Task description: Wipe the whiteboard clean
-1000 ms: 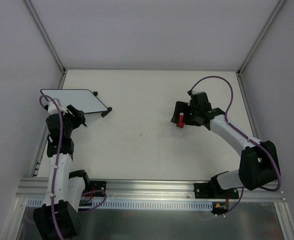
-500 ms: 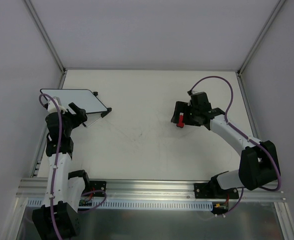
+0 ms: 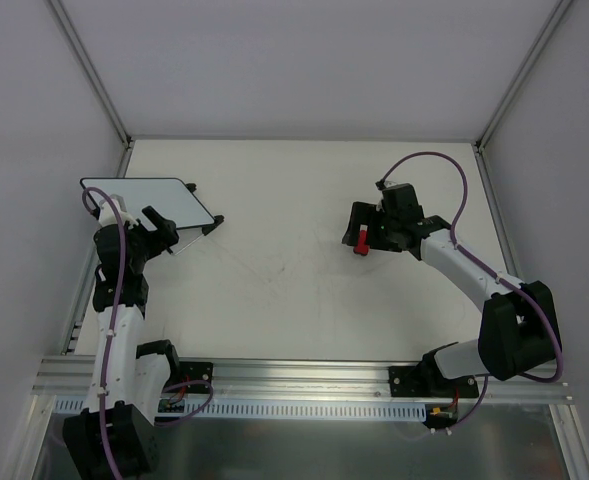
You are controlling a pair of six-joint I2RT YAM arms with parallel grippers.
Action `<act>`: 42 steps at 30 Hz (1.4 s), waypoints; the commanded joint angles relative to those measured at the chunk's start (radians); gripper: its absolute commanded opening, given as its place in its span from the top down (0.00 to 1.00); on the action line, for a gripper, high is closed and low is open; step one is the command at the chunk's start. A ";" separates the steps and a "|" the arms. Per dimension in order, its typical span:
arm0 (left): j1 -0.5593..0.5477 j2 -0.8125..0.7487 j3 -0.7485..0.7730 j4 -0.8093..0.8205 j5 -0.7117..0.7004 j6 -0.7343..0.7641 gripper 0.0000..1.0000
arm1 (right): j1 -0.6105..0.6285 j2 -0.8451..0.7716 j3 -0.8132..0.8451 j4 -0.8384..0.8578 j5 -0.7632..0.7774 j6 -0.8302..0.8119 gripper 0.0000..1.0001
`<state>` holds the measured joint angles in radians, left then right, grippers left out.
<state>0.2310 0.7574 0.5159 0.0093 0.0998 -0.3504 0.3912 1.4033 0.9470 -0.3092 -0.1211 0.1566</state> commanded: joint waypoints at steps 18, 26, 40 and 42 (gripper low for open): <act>-0.019 0.006 0.044 -0.005 -0.017 -0.001 0.01 | -0.006 0.000 -0.007 0.027 -0.015 0.011 0.01; -0.019 0.007 0.049 -0.005 -0.023 -0.013 0.01 | -0.005 0.000 -0.010 0.027 -0.015 0.009 0.01; -0.028 0.002 0.065 -0.068 -0.054 -0.021 0.01 | -0.005 0.002 -0.008 0.027 -0.015 0.011 0.01; -0.030 0.002 0.067 -0.071 -0.054 -0.024 0.01 | -0.005 0.003 -0.007 0.027 -0.015 0.011 0.01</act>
<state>0.2089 0.7654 0.5400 -0.0586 0.0685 -0.3565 0.3912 1.4075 0.9421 -0.2955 -0.1215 0.1570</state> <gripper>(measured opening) 0.986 0.990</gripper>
